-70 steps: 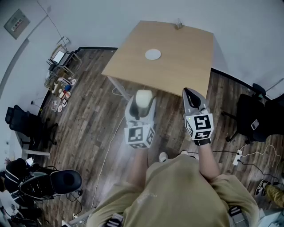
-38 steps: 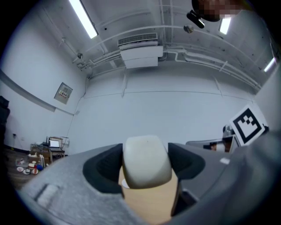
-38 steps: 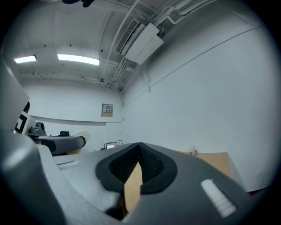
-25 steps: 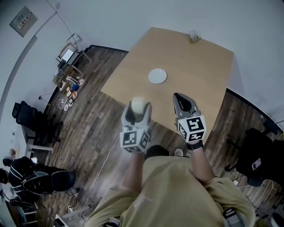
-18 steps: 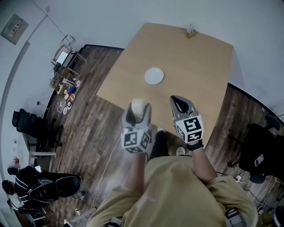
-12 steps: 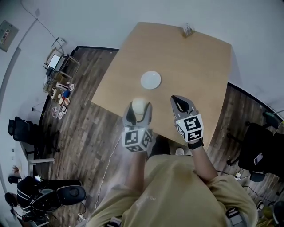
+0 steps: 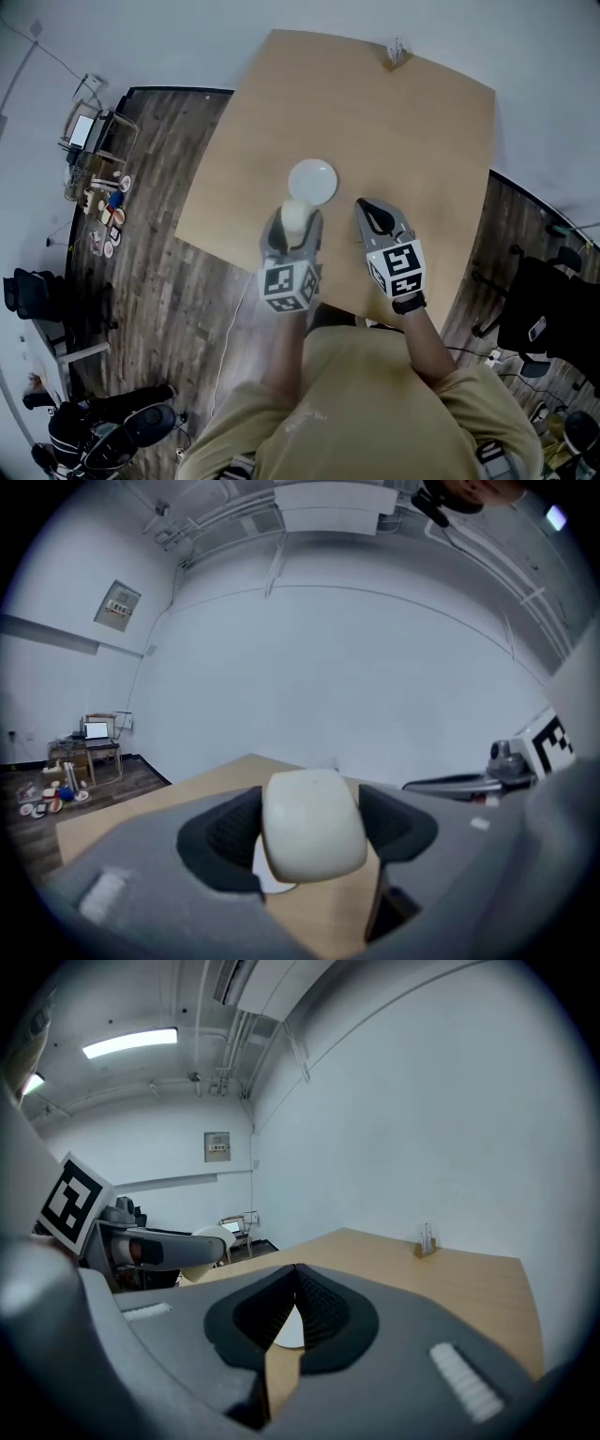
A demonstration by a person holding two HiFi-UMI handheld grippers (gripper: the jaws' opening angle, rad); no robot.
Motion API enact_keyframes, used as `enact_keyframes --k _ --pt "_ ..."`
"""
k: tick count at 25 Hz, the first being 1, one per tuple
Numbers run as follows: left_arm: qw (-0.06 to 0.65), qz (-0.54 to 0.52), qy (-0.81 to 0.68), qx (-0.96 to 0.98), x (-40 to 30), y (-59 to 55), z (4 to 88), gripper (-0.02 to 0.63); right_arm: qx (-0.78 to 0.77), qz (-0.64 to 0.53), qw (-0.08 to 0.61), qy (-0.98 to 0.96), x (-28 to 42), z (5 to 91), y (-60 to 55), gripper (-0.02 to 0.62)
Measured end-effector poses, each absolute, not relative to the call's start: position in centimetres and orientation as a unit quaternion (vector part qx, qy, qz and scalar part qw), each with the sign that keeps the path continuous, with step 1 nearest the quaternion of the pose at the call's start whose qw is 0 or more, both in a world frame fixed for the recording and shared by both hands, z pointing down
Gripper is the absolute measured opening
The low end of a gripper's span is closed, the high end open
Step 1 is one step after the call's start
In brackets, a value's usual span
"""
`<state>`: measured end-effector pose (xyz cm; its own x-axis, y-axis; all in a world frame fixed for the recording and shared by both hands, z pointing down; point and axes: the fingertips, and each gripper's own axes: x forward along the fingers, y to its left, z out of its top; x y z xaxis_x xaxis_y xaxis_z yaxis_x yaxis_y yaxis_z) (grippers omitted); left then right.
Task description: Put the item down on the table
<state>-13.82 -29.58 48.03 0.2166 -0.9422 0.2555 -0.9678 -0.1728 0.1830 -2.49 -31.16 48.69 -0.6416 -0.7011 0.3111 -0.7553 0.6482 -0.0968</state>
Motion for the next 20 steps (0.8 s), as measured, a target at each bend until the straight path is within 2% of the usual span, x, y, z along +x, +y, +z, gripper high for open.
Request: enact_keyframes --k 20 --pt "0.245 0.185 -0.579 0.755 -16.7 -43.0 68.3 0.322 0.413 0.217 0.222 -0.856 -6.5 63.0 -40.3 0.006"
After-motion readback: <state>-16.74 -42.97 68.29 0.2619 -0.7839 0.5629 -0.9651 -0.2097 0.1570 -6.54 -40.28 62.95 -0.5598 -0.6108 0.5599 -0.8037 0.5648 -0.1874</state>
